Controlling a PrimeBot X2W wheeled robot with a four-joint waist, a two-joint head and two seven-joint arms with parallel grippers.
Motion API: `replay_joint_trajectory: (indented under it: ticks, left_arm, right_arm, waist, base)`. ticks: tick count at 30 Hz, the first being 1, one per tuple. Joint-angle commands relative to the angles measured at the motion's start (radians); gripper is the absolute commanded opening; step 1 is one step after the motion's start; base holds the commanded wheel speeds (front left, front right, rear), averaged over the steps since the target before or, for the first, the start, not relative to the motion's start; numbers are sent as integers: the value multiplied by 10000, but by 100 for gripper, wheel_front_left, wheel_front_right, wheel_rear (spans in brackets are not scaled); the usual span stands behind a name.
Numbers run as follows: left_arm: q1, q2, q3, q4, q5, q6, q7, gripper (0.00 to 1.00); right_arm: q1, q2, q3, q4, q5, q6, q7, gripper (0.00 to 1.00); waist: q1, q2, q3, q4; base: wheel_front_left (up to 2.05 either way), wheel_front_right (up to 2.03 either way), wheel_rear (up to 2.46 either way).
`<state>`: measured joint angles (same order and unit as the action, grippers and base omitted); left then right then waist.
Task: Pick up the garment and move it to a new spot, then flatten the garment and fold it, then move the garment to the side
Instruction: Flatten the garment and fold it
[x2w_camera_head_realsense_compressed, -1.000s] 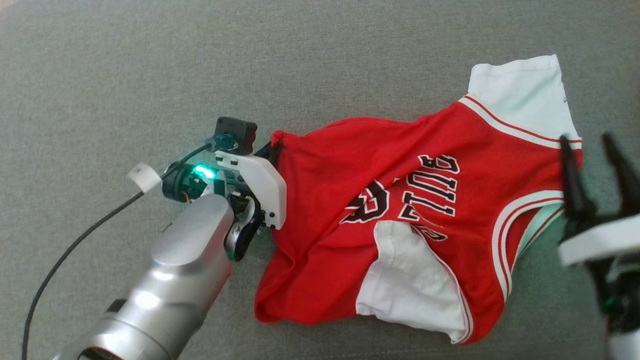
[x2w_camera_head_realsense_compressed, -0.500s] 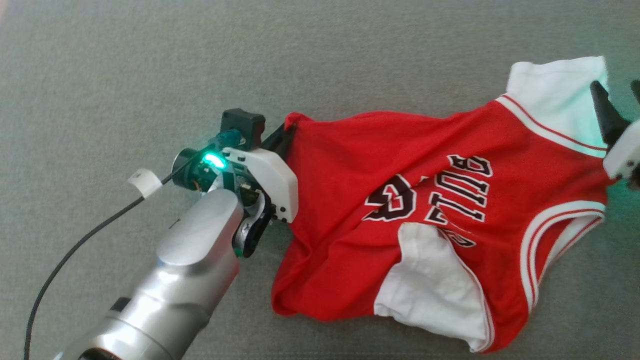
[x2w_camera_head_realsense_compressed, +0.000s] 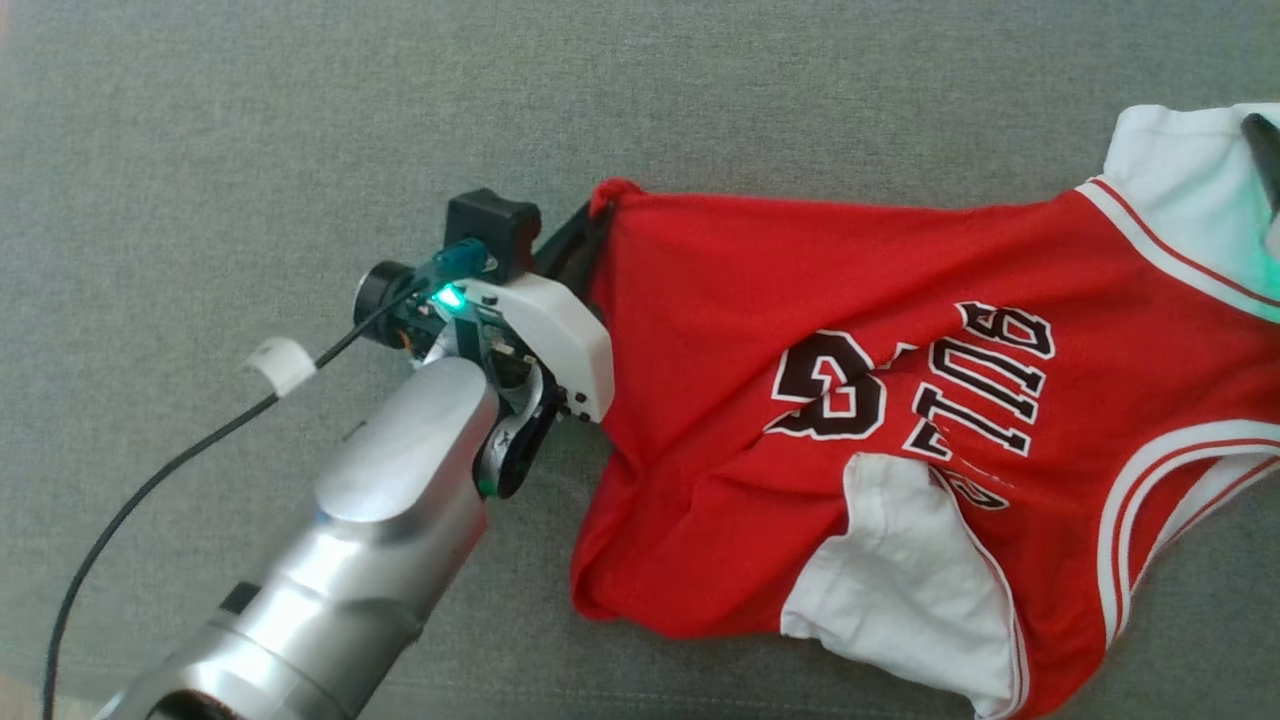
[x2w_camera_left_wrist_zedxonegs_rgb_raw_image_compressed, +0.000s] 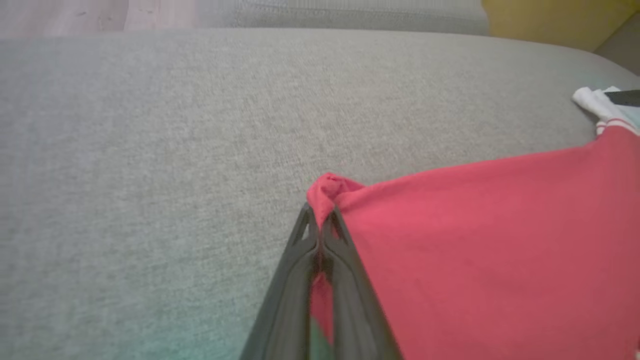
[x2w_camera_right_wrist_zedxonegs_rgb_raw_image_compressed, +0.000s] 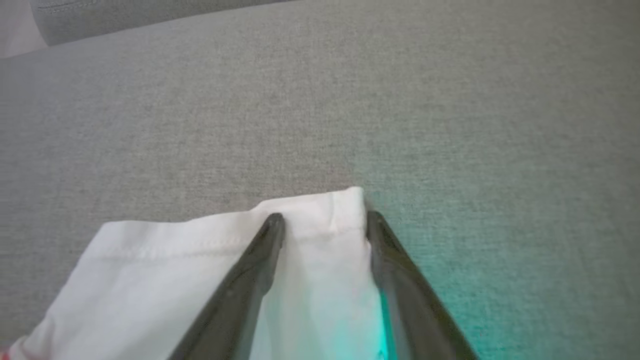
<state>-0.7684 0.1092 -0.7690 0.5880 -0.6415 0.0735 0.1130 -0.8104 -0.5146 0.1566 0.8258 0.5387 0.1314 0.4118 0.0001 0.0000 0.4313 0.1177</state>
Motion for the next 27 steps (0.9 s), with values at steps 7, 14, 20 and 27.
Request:
replay_joint_trajectory:
  ticks: [7,14,20,27]
  left_arm:
    - [149,833,797,-1322,87,400,-974,0]
    - [666,2356,1682,-4378,480,1371,-1516,0]
    - [965,4057,2909,-8210,1220,2696,-1329,0]
    - [287,5680,4284,-11148,1814,3504,-78,0]
  right_arm:
    - [329,-410,247,-1302,779,-7,-1649,0]
    - [1496,-1096,-889,-4900,764,-7,-3703,0]
    - [2432,-868,-3000,-9614,-388,-7,-2897,0]
    - [1720,-488,-4751,-13093,-1090,-7,-701,0]
  waist:
    - [-1,0,-537,-168]
    - [-1,0,-1466,-492]
    - [-1,0,-2350,-737]
    - [-1,0,-2937,-803]
  base:
    - [0,0,0]
    - [0,0,0]
    - [0,0,0]
    - [0,0,0]
